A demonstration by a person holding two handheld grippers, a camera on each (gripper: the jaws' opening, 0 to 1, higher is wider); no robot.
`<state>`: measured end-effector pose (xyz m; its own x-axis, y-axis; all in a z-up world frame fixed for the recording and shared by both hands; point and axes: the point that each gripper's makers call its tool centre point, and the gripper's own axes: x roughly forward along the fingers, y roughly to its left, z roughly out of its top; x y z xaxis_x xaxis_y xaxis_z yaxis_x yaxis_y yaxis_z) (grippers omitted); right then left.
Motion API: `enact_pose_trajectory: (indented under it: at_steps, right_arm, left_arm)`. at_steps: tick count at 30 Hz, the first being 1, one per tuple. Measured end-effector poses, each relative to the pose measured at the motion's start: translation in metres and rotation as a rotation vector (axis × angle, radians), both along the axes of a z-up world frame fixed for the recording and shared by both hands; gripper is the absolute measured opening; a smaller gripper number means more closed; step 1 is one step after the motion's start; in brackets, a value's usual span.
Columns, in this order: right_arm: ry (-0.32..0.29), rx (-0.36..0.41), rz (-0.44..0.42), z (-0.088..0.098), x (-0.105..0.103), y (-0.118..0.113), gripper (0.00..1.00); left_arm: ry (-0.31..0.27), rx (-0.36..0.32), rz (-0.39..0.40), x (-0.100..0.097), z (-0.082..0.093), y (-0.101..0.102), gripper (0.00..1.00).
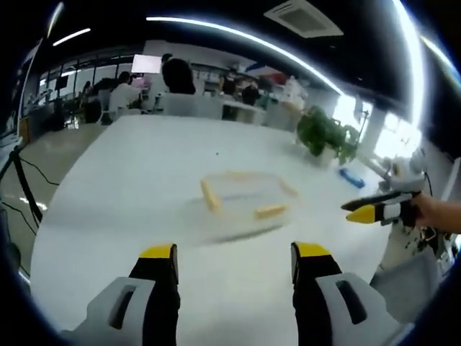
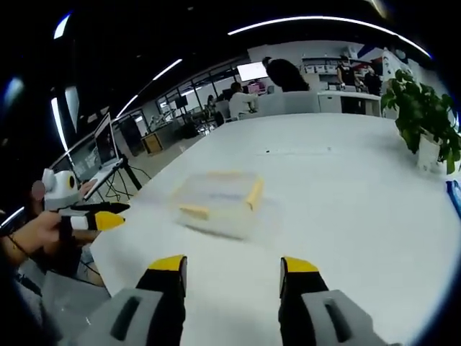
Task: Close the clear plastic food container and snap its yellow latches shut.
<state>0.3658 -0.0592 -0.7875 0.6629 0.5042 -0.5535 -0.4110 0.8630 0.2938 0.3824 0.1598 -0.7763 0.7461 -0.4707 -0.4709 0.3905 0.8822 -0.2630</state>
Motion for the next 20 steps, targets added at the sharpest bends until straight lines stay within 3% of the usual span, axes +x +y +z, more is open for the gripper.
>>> enact_pose_trajectory:
  at_steps: [20]
  right_arm:
    - [0.011, 0.012, -0.002, -0.0027, -0.0078, 0.0067, 0.5]
  left_arm:
    - [0.021, 0.008, -0.017, -0.0067, -0.0066, 0.0001, 0.61]
